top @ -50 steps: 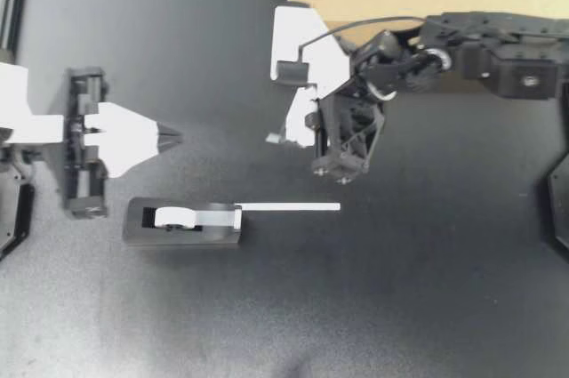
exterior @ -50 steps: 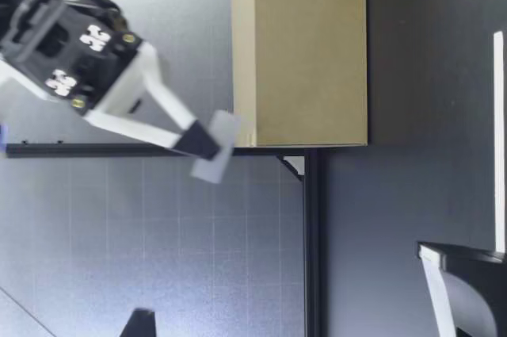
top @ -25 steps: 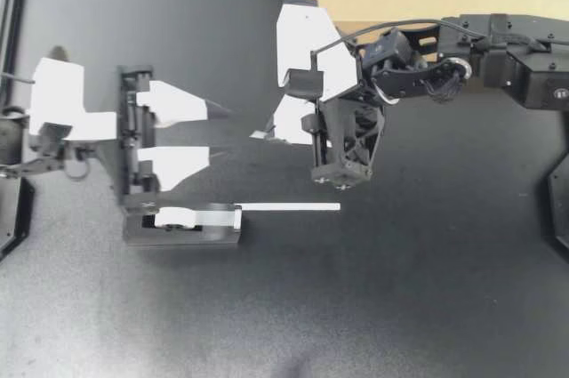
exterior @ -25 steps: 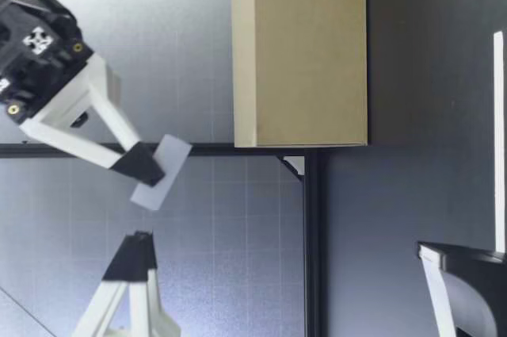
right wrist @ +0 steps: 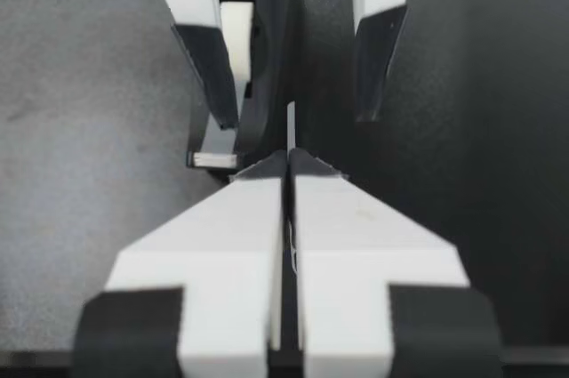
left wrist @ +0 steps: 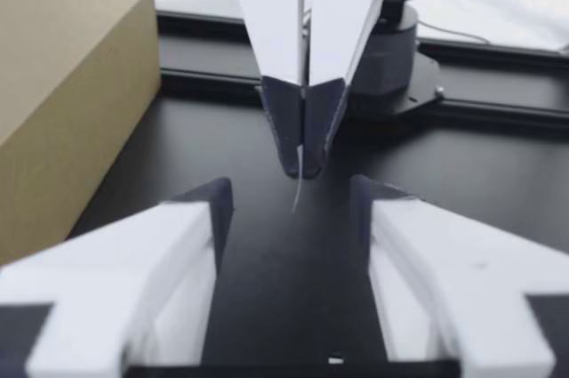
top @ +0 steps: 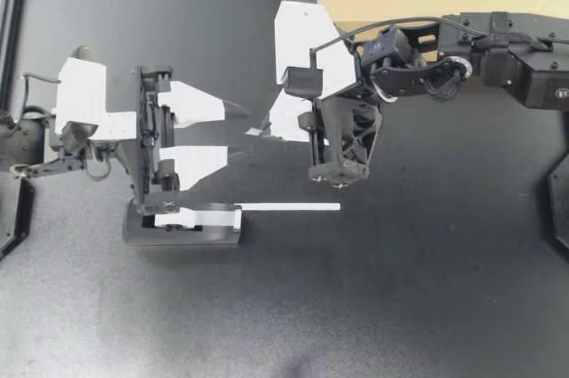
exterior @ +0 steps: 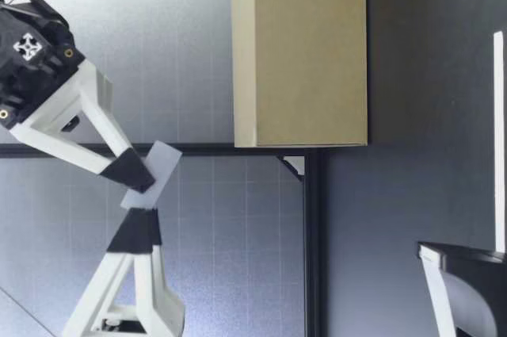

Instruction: Cut a small piece of tape from the tape dispenser then place it on the cardboard box's edge.

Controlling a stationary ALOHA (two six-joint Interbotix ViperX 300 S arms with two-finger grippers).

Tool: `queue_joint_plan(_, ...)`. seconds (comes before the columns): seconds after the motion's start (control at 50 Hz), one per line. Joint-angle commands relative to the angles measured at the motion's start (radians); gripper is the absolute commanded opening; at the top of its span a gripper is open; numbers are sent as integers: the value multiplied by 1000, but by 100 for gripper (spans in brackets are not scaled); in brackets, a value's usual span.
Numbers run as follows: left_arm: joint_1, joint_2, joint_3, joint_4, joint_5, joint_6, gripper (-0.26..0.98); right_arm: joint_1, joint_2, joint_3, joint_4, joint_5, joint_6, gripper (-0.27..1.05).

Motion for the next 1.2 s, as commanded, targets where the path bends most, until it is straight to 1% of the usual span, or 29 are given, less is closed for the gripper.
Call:
queue_joint_plan(0.0,2,3,-31,-2,-14,-3,42,3,-11,-29,-3,-11,-2,-8)
queue_joint_plan(0.06,2,11,-35,-2,-17,-5,40,5,-11,-29,-3,-9,-2,-8)
queue_joint_plan(0.16,2,18,-43,-2,-17,-3,33,5,-9,-29,-3,-11,-2,-8)
queue_joint_plan(0.22,2,23,-43,-2,-17,-3,25,5,-8,-28,-3,-11,-2,-8)
queue_joint_plan(0.36,2,21,-41,-2,-17,-3,2,3,-6,-26,-3,-11,-2,-8)
queue_joint_plan(0.42,2,20,-38,-2,-18,-2,-5,3,-5,-26,-3,-11,-2,-8)
queue_joint_plan(0.5,2,17,-35,-2,-18,-3,-11,5,-5,-25,-5,-11,0,-8)
queue_joint_plan(0.68,2,17,-35,2,-18,-2,-12,3,-6,-20,-3,-11,2,-7)
queue_joint_plan(0.78,2,15,-35,3,-18,2,-12,3,-5,-14,-3,-14,5,-3)
queue_joint_plan(0.88,0,15,-35,5,-18,3,-12,2,-5,-3,-3,-34,9,6)
queue_joint_plan(1.0,0,15,-35,6,-18,0,-12,-3,-6,12,-5,-61,12,29)
queue_joint_plan(1.06,0,15,-35,5,-17,-3,-12,-9,-9,20,-3,-64,11,38)
queue_joint_plan(1.18,0,31,-44,-26,-21,-11,-12,-43,-35,54,-3,-87,9,37)
